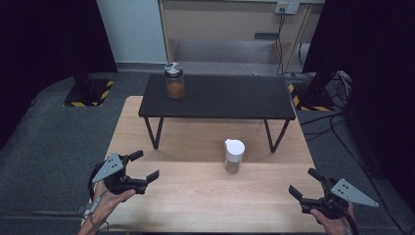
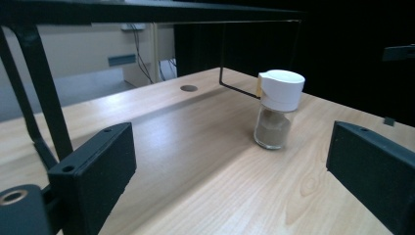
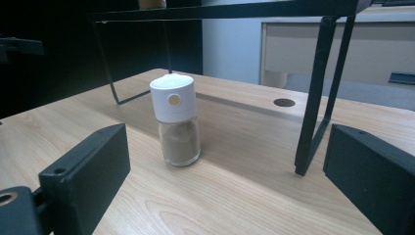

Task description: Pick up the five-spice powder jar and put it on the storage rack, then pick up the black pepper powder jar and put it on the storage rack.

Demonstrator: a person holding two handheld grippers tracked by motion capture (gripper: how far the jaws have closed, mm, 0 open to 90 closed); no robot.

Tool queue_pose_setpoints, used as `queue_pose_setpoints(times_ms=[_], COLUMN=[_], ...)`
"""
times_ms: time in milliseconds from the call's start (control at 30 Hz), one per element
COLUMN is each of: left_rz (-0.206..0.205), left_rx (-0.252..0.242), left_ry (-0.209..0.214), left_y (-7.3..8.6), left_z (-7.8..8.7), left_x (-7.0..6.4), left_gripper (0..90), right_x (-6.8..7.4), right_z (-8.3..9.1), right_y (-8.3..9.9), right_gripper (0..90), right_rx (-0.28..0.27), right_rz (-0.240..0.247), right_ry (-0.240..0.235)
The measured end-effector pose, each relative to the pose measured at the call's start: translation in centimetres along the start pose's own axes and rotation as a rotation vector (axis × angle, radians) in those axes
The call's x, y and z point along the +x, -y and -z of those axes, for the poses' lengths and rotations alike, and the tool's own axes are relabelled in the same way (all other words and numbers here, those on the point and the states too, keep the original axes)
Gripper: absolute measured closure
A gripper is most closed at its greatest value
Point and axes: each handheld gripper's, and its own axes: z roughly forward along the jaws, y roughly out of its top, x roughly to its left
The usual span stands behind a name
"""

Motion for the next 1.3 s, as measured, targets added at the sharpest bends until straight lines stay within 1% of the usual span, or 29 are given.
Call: queue_pose_setpoints(times_ms=[100,233,300,400,467,733,800,967,1067,1133,1167,1233,1267,1300], left_rz=[0.011,0.016,0.02,0.04,0.03,0.022,0.019,0.017,0.025,0.022,0.006,0.006,0.0,-0.016], left_rx=[-0.015,-0.021,-0.019,-0.035,-0.036,-0.029,-0.031,-0.035,-0.039,-0.038,-0.03,-0.021,-0.008,0.006], left_ry=[-0.022,-0.035,-0.036,-0.029,-0.03,-0.025,-0.021,-0.014,-0.01,-0.008,-0.006,0.0,0.005,0.003], left_y=[0.1,0.3,0.3,0.5,0.5,0.5,0.5,0.5,0.5,0.4,0.2,0.2,0.2,0.0], left_z=[0.0,0.1,0.2,0.2,0.3,0.1,0.1,0.2,0.2,0.1,0.0,-0.1,0.0,0.1], left_x=[-0.3,-0.2,-0.1,0.0,-0.1,0.1,0.1,0.1,-0.1,-0.1,-0.3,-0.5,-0.6,-0.8], left_gripper=[3.1,3.1,3.1,3.1,3.1,3.1,3.1,3.1,3.1,3.1,3.1,3.1,3.1,3.1], right_x=[0.0,0.0,-0.1,0.0,0.0,-0.1,-0.1,-0.3,-0.4,-0.5,-0.7,-0.8,-0.8,-0.9], right_z=[0.2,0.2,0.2,0.2,0.3,0.1,0.1,0.4,0.3,0.2,0.2,0.1,0.1,0.1], right_y=[0.1,0.1,0.1,0.1,0.1,0.1,0.2,0.3,0.1,0.0,-0.5,-0.9,-1.0,-1.1], right_gripper=[3.8,3.8,3.8,3.8,3.8,3.4,2.9,2.0,1.4,1.3,1.2,1.2,1.1,1.1], right_rx=[-0.003,-0.002,-0.002,-0.003,-0.004,0.0,-0.004,-0.028,-0.024,-0.021,-0.012,0.001,-0.002,-0.004], right_rz=[-0.003,-0.006,-0.005,-0.005,-0.006,-0.001,-0.008,-0.014,-0.016,-0.017,-0.016,-0.014,-0.022,-0.026], right_ry=[0.004,0.005,0.003,0.002,0.002,0.003,0.007,0.006,0.0,-0.002,-0.017,-0.03,-0.033,-0.038])
